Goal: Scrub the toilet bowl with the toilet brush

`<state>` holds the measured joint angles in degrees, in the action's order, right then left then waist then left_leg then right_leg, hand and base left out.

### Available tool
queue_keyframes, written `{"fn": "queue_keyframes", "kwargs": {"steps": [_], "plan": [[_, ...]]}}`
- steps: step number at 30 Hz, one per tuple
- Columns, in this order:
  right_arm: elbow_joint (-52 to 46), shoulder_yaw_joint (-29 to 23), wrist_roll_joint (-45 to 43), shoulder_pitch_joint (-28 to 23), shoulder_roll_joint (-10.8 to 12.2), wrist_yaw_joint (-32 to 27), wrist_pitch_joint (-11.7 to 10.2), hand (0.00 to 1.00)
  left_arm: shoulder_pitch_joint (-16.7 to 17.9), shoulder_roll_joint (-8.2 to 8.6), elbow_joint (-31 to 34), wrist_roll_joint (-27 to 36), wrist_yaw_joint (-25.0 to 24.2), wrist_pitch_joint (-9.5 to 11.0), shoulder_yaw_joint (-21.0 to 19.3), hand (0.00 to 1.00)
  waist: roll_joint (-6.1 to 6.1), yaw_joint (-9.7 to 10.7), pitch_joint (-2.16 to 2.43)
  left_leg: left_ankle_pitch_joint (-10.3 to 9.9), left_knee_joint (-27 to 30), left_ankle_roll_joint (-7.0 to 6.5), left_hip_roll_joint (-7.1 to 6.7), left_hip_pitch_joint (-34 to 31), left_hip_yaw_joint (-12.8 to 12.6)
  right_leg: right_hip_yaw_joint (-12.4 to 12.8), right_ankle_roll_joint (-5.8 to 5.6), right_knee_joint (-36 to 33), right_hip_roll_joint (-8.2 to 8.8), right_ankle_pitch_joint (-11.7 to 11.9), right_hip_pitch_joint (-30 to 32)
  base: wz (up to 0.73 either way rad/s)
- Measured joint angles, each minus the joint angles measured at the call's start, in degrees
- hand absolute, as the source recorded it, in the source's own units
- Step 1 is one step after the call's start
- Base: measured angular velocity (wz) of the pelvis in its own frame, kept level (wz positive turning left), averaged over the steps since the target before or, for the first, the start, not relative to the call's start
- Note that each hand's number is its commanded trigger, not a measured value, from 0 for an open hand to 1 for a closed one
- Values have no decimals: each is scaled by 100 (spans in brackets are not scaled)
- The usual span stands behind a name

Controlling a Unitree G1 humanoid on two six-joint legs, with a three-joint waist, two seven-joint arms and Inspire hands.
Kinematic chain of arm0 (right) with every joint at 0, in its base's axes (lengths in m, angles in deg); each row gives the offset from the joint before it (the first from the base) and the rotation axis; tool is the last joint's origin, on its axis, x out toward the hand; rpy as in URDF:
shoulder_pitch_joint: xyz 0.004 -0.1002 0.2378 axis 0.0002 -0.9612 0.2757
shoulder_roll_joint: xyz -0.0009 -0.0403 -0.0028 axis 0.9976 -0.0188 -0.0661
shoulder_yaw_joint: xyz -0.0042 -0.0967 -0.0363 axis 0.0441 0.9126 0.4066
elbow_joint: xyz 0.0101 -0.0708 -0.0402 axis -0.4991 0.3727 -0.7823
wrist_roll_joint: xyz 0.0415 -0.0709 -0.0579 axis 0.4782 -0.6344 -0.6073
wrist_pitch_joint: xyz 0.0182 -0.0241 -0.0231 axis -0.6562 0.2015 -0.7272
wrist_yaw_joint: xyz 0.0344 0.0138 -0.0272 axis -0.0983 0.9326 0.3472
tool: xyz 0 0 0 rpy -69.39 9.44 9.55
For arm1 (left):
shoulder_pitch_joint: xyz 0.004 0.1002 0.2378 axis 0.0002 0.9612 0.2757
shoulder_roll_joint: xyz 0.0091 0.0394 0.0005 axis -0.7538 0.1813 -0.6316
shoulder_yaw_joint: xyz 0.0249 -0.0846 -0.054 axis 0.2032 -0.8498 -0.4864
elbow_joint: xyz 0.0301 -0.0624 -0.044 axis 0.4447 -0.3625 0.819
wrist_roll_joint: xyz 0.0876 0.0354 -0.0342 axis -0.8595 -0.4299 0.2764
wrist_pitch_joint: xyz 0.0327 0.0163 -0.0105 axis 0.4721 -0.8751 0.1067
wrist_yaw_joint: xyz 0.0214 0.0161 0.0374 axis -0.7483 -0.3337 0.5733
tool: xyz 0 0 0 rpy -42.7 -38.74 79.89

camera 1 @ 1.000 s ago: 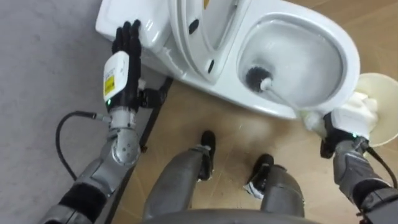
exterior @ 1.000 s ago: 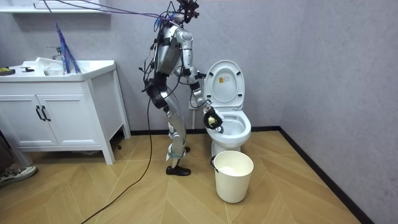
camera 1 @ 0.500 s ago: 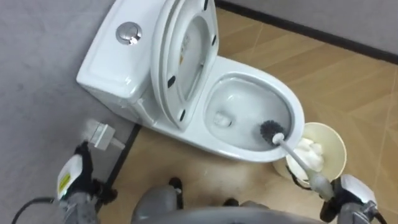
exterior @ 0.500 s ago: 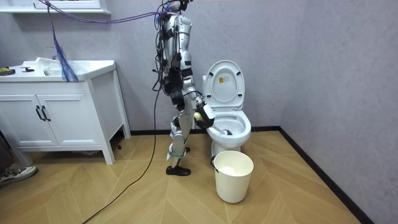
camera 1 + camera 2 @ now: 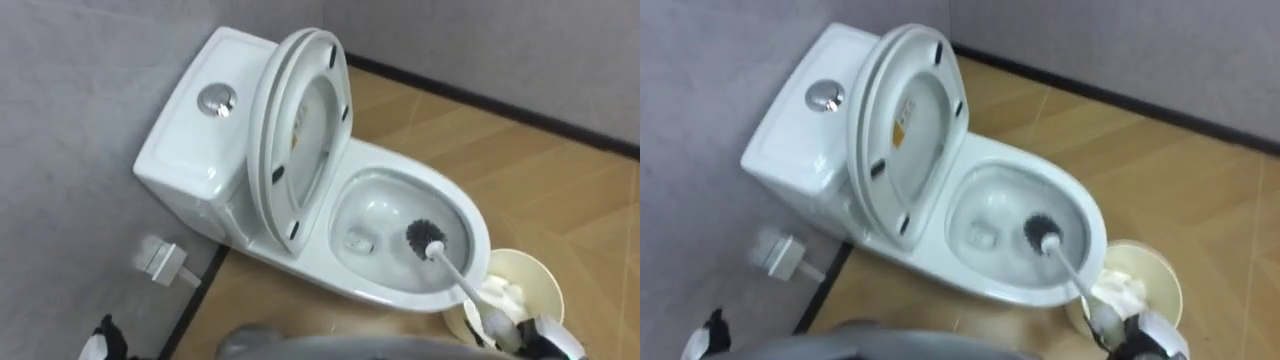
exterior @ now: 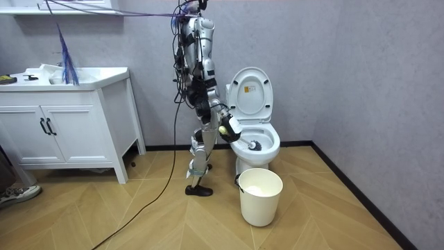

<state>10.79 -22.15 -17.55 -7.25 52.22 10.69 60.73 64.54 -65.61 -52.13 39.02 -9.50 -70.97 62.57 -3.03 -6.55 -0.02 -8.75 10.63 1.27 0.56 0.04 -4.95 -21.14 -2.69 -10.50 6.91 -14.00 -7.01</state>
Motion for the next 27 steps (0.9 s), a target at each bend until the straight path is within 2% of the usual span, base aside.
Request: {"fn": "queue_keyframes", "kwargs": {"steps": [3, 7, 10, 14, 16, 17, 20, 24, 27], "plan": [[-9, -276, 50, -10, 32, 30, 1, 100, -30, 0, -199, -1, -44, -95, -261, 0, -5, 38, -8, 0, -71, 0, 0, 125, -15, 55, -6, 12, -6, -4, -91, -4], [-9, -390, 192, -16, 48, -45, -14, 100, -94, 0, -294, 12, -38, -132, -314, 0, 13, 44, -10, 0, -125, 0, 2, 236, -103, 146, -7, 64, -12, -4, -152, -8], [-63, -517, 203, -68, 121, -152, -124, 100, -186, 10, -302, 118, -29, -131, -443, 0, 15, 169, -12, -6, -128, -3, 2, 324, -124, 277, -7, 67, -22, -3, -213, -9], [-237, -606, 212, -188, 267, -437, -355, 100, -484, 37, -404, 115, -20, -43, -460, 0, 144, 215, -39, -84, -124, 7, 74, 437, -343, 626, 5, 67, -93, 15, -196, -32], [-318, -609, 212, -216, 310, -540, -456, 100, -558, 87, -422, 134, -19, -18, -455, 0, 205, 322, -27, -113, -126, 13, 99, 470, -469, 762, 9, 62, -112, 23, -156, -38], [-476, -644, 210, -274, 311, -655, -487, 100, -603, 148, -421, 235, -20, -12, -416, 0, 238, 385, -1, -119, -133, 5, 104, 477, -571, 861, 4, 33, -112, 27, -100, -39], [-731, -885, 281, -325, 346, -1013, -589, 100, -635, 232, -423, 361, -24, 46, -362, 0, 340, 550, 10, -127, -228, -6, 107, 570, -791, 1127, -8, -29, -113, 46, 15, -44], [-913, -1219, 530, -398, 499, -1407, -649, 100, -820, 233, -562, 375, -35, 71, -374, 0, 345, 704, 14, -162, -313, 3, 128, 725, -1043, 1442, -16, -49, -150, 67, 38, -39], [-927, -1295, 603, -406, 524, -1576, -679, 100, -920, 231, -598, 525, -135, 86, -364, 0, 334, 840, 18, -175, -313, 3, 128, 778, -1082, 1565, -21, -62, -156, 84, 47, -23]]}}
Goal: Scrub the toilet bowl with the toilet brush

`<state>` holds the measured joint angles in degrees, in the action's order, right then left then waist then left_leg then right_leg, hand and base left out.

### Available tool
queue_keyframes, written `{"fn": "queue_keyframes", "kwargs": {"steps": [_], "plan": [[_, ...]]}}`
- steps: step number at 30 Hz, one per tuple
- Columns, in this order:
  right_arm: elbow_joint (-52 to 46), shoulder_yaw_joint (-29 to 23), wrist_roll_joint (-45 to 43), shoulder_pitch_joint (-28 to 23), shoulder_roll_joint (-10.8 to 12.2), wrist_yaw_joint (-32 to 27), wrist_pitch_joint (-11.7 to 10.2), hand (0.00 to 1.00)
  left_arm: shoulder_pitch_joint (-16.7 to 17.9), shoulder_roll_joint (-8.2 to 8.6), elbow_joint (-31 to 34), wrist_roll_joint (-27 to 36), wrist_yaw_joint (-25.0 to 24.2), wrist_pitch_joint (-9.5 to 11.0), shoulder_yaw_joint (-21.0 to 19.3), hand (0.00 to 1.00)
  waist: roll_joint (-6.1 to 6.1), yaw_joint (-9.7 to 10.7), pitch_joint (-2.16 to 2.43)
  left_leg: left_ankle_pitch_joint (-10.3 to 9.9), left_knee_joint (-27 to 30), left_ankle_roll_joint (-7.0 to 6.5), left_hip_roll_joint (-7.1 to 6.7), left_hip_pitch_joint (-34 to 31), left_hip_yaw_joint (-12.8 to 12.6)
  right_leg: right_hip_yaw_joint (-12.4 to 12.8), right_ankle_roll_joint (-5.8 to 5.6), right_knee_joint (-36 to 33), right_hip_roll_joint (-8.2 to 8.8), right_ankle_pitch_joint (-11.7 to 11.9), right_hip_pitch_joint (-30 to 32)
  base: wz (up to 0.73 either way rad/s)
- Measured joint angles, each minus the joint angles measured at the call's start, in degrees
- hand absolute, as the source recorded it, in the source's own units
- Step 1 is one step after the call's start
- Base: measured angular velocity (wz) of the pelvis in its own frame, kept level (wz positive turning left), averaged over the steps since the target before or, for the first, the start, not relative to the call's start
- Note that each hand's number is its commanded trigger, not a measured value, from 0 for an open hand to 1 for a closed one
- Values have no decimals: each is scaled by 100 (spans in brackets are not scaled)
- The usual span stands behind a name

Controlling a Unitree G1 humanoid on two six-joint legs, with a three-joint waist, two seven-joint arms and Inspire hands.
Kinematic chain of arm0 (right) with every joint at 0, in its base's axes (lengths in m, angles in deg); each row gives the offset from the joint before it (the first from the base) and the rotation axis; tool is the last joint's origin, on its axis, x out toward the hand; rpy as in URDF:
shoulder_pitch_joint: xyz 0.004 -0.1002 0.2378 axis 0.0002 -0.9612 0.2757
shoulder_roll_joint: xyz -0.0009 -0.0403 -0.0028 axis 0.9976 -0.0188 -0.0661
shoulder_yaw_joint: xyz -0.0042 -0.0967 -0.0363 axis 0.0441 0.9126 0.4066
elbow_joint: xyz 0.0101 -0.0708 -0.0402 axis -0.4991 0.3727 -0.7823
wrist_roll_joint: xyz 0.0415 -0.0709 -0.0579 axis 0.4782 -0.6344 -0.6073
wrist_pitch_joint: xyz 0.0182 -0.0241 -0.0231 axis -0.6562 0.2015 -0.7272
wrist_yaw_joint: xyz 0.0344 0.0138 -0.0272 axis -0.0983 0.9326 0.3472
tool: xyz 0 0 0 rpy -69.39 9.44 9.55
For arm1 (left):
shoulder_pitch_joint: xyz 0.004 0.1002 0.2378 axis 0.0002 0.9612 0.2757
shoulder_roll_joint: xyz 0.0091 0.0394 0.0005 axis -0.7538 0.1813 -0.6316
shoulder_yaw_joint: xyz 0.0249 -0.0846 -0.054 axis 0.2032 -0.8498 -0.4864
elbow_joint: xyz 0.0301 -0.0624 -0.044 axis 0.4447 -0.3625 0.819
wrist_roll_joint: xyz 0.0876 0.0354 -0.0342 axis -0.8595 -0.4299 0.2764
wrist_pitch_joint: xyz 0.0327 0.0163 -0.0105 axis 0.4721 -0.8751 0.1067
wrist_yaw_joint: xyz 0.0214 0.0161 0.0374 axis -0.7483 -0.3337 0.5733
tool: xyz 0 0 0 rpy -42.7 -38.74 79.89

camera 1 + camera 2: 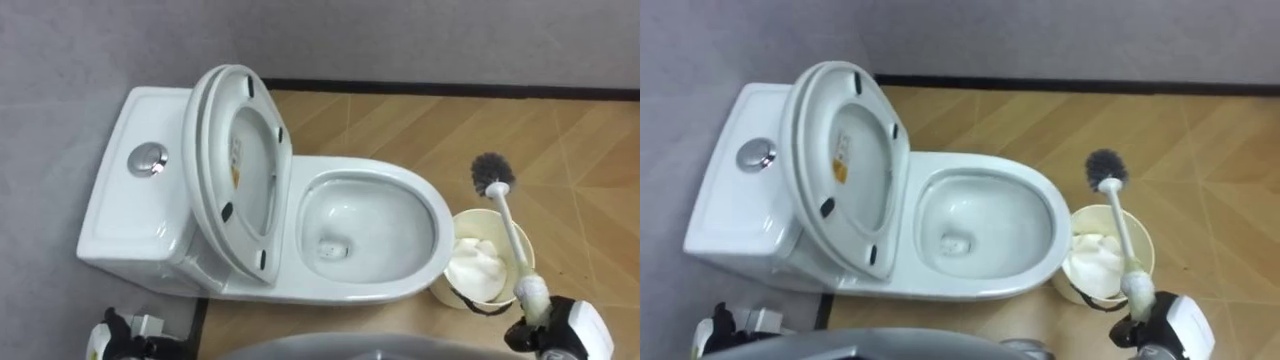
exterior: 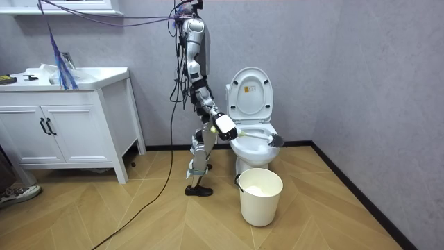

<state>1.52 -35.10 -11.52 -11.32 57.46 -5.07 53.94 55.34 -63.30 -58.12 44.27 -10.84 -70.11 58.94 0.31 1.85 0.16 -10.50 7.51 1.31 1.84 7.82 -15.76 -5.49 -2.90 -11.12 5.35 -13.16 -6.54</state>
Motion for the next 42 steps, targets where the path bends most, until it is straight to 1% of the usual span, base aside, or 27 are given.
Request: {"fn": "queue_keyframes", "kwargs": {"steps": [2, 4, 6, 7, 8, 9, 13, 16, 17, 19, 21, 24, 28, 31, 34, 42], "plan": [[0, 1, 17, 1, 5, -31, 0, 100, -52, 1, -37, 107, -51, 3, 15, 0, -3, 39, -1, 0, 0, 0, 3, 36, 0, 82, 2, 0, -11, 9, 12, -26], [-1, 1, 15, -3, 15, -32, 1, 100, -54, -1, -43, 151, -134, 10, 15, 0, -3, 112, -1, -3, 0, 4, 14, 64, 1, 91, 6, -11, -20, 15, 8, -18], [-1, 2, 28, -36, 19, -38, 3, 100, -59, -5, -84, 160, -181, 9, 13, 0, -2, 122, -2, -20, 0, 30, 42, 82, 2, 105, 9, -28, -47, 16, 17, -8], [-3, 2, 48, -59, 20, -44, 3, 62, -69, -9, -93, 159, -245, 10, 17, 0, -5, 118, -4, -21, 0, 32, 51, 84, 2, 125, 10, -53, -57, 15, 34, -5], [-3, 2, 78, -59, 20, -50, 3, 20, -69, -8, -161, 160, -264, 11, 32, 0, -2, 112, -4, -25, -2, 38, 55, 83, 2, 152, 12, -53, -67, 14, 44, -5], [-4, 4, 94, -59, 20, -52, 3, 0, -83, -8, -206, 160, -269, 11, 35, 0, 1, 111, -5, -30, -4, 44, 60, 85, 4, 165, 12, -53, -73, 14, 46, -6], [-3, 7, 238, -68, 19, -51, 1, 0, -68, -13, -360, 158, -291, 11, 115, 0, 14, 111, -12, -77, -11, 30, 71, 108, 14, 223, 16, -44, -98, 18, 40, -1], [9, 7, 240, -69, 17, -51, 1, 0, -30, -22, -372, 143, -297, 11, 114, 0, 27, 89, -26, -86, -28, 32, 70, 171, 11, 259, 16, -33, -106, 18, 1, -4], [32, 5, 219, -67, 13, -51, -3, 0, -25, -23, -379, 138, -297, 11, 112, 0, 50, 92, -40, -87, -33, 33, 70, 186, 11, 259, 16, -25, -108, 18, -13, 0], [53, 5, 192, -68, 11, -51, -4, 0, -45, -22, -438, 135, -307, 19, 112, 0, 54, 85, -43, -87, -38, 33, 71, 182, 14, 255, 16, 5, -111, 19, -26, 0], [58, 5, 192, -86, 11, -51, -3, 0, -42, -21, -481, 136, -375, 20, 112, 0, 58, 84, -43, -87, -51, 34, 71, 172, 15, 249, 16, 44, -113, 27, -31, 0], [56, 14, 191, -106, 12, -51, -3, 0, -42, -22, -481, 135, -384, 20, 112, 0, 28, 72, -25, -90, -70, 38, 70, 165, 16, 240, 16, 49, -114, 27, -31, 0], [55, 21, 190, -100, 12, -51, -1, 0, -84, -22, -481, 136, -387, 21, 110, 0, 26, 29, -24, -92, -69, 42, 70, 164, 19, 233, 17, 63, -113, 28, -29, -1], [59, 18, 189, -89, 11, -27, -1, 0, -104, -22, -479, 131, -389, 28, 109, 0, 23, -57, -23, -91, -66, 42, 71, 174, 30, 229, 21, 68, -113, 30, -32, -4], [126, 18, 187, 5, 12, 18, 2, 0, -99, -22, -478, 128, -389, 38, 108, 0, 23, -60, -23, -91, -66, 42, 71, 175, 39, 222, 25, 82, -113, 33, -36, 0], [394, 19, 49, 24, 10, 149, 10, 0, 44, -60, -480, 75, -388, 38, 105, 0, -32, -68, -23, -91, -66, 43, 73, 169, 49, 207, 31, 139, -115, 40, -61, 0]]}}
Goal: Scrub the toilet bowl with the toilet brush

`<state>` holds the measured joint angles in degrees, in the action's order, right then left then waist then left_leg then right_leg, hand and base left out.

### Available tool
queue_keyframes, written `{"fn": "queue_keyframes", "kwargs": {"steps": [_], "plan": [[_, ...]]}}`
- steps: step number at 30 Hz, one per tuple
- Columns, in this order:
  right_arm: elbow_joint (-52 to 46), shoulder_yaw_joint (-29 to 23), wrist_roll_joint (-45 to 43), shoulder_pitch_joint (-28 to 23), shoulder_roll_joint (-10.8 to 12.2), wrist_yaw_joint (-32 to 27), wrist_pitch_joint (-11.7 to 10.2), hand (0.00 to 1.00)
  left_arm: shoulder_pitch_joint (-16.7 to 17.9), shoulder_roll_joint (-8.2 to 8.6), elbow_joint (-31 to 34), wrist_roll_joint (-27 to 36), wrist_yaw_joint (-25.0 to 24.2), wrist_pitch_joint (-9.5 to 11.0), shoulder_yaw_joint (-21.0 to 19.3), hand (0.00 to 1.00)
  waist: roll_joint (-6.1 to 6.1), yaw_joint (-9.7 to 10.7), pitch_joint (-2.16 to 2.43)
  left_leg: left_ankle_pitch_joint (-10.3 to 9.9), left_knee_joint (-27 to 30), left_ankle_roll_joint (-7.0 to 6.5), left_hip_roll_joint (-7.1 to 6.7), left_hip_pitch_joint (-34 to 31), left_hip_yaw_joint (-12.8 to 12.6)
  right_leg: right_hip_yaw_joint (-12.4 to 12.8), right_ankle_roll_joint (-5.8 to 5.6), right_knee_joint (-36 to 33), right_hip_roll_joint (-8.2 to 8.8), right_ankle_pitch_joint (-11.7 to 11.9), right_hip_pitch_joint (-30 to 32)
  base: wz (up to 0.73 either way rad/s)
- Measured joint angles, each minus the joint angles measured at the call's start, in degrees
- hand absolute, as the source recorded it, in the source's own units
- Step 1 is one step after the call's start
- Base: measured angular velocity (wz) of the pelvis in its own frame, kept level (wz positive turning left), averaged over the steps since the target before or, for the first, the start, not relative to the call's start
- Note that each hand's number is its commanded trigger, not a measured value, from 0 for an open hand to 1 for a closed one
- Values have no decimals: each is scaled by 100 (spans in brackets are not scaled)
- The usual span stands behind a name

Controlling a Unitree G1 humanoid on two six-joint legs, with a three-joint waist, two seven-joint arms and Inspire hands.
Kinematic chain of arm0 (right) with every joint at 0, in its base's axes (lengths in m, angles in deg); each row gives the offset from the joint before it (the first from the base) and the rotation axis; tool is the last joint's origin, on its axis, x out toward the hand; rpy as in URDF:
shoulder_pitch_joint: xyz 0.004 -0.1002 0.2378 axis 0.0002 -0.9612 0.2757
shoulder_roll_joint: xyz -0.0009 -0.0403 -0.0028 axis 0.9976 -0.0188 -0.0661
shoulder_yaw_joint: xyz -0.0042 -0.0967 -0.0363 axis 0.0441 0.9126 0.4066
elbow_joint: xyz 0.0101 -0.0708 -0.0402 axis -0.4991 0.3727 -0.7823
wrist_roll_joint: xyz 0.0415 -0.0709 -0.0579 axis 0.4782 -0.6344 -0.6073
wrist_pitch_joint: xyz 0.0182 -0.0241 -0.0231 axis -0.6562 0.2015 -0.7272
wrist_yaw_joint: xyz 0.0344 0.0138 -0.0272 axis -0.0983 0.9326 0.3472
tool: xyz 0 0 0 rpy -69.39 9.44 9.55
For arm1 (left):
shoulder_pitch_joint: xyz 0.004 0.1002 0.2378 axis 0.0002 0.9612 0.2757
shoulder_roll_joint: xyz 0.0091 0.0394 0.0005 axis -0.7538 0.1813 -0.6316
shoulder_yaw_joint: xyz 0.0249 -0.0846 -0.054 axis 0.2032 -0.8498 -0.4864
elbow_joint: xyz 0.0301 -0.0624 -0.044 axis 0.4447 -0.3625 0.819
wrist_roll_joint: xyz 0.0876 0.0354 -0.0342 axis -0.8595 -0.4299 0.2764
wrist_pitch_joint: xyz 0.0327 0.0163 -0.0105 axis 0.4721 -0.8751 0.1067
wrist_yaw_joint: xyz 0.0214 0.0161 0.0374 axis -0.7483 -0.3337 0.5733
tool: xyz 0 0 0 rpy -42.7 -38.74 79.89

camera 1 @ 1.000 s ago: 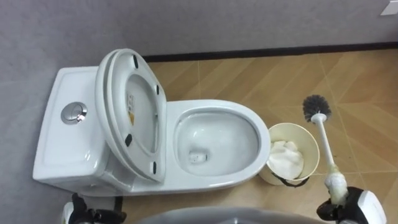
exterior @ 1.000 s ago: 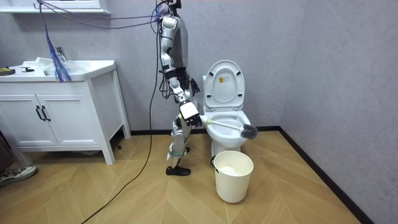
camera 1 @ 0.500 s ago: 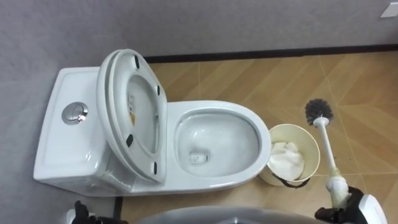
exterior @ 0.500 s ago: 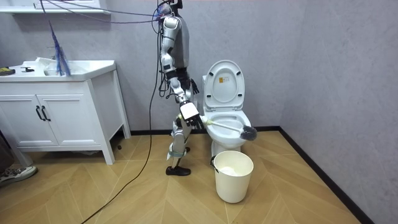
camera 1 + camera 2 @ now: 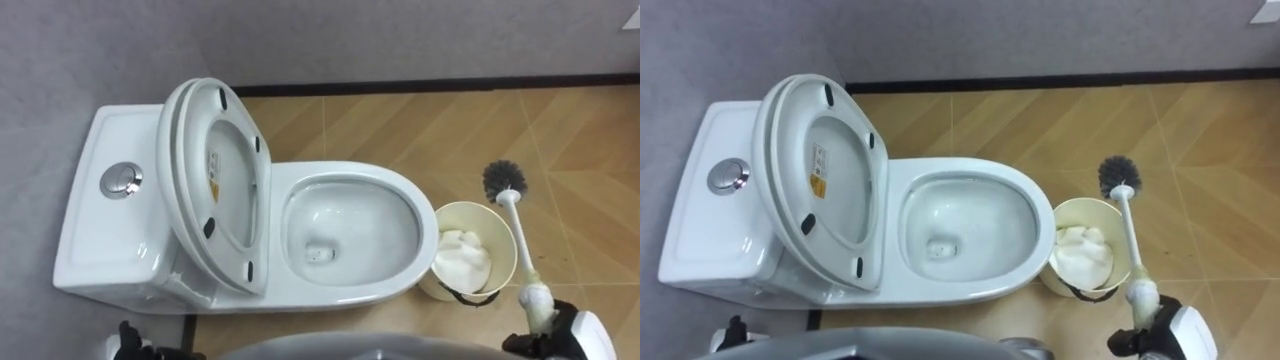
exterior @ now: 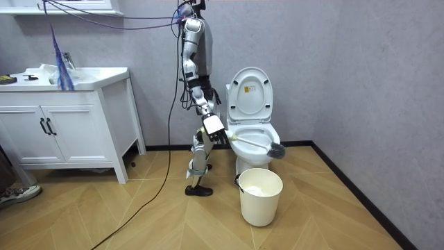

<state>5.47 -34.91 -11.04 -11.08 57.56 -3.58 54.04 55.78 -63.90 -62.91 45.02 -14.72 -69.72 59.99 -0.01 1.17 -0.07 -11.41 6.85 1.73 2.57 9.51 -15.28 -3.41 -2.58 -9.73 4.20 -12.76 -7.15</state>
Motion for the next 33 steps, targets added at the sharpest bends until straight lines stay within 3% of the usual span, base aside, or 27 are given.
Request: {"fn": "queue_keyframes", "kwargs": {"steps": [13, 25, 33], "plan": [[393, 67, 262, 55, 5, 208, 63, 0, 75, -1, 2, -312, -19, -8, 21, 0, -13, 4, 0, 0, 5, 0, -1, -25, -7, 3, -2, 3, -5, -1, 3, 0], [622, 120, 895, 152, 17, 931, 320, 0, 59, 14, 0, -503, -133, -262, 12, 0, -66, 6, 2, 0, 12, 0, -1, -24, 44, -16, -1, 8, -5, 0, -15, 0], [1015, 239, 1137, 123, 46, 1555, 800, 0, 107, 41, -13, -579, -171, -544, 13, 0, -55, 13, -5, -5, 44, 8, -1, 4, 140, -127, -1, 17, 7, -2, -115, 6]]}}
